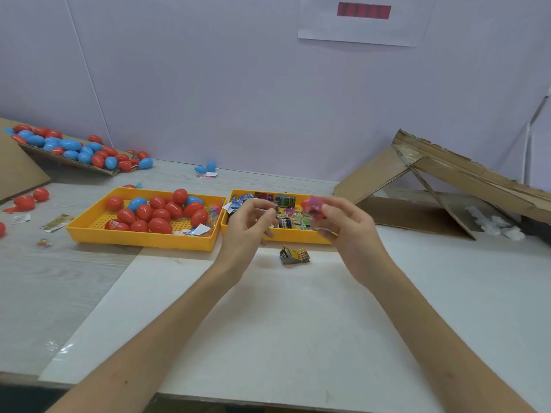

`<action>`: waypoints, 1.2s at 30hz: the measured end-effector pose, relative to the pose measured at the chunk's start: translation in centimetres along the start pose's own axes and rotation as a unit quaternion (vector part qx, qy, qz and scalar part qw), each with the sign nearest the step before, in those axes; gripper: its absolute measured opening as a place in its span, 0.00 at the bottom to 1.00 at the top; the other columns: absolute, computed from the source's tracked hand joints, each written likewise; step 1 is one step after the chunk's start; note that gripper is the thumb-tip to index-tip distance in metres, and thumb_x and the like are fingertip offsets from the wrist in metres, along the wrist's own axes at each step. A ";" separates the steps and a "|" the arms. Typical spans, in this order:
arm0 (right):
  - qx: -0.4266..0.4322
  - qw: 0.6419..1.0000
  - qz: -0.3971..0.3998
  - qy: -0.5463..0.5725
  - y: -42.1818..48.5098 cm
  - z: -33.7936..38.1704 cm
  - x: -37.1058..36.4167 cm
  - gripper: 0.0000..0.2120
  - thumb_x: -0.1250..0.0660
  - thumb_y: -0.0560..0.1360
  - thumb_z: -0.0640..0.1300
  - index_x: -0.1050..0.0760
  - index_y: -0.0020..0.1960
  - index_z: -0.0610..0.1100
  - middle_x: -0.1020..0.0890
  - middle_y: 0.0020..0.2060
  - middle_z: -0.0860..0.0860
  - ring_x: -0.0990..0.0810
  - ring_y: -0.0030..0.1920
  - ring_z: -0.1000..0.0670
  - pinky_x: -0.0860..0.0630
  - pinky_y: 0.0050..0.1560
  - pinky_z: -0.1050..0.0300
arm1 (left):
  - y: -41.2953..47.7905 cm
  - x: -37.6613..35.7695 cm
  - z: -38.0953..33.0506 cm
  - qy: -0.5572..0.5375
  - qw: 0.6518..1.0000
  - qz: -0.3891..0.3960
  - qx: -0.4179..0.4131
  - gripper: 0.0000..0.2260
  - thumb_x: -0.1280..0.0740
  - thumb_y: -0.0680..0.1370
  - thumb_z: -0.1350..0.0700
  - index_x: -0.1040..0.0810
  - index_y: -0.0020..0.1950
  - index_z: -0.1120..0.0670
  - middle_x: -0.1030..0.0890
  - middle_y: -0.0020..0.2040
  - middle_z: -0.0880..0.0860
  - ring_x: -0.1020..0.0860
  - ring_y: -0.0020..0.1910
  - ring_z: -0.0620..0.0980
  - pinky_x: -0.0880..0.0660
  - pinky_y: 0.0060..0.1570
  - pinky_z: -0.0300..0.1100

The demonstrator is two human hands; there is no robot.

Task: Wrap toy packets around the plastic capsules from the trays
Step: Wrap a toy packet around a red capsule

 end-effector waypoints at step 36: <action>0.113 0.927 -0.038 -0.356 -0.5 0.1 1.8 0.14 0.34 0.76 0.31 0.16 0.43 0.49 0.19 0.32 0.58 0.25 0.32 0.56 0.31 0.35 0.64 | -0.9 -2.7 3.0 0.299 0.941 0.156 -0.033 0.12 0.26 0.75 0.57 0.20 0.54 0.43 0.19 0.49 0.42 0.22 0.47 0.38 0.26 0.47 0.32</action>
Point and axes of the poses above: each hand's wrist, its own y-axis towards the middle knuckle, its own x-axis out of the back of the hand, z = x × y, the point moved 8 cm from there along y, towards the middle knuckle
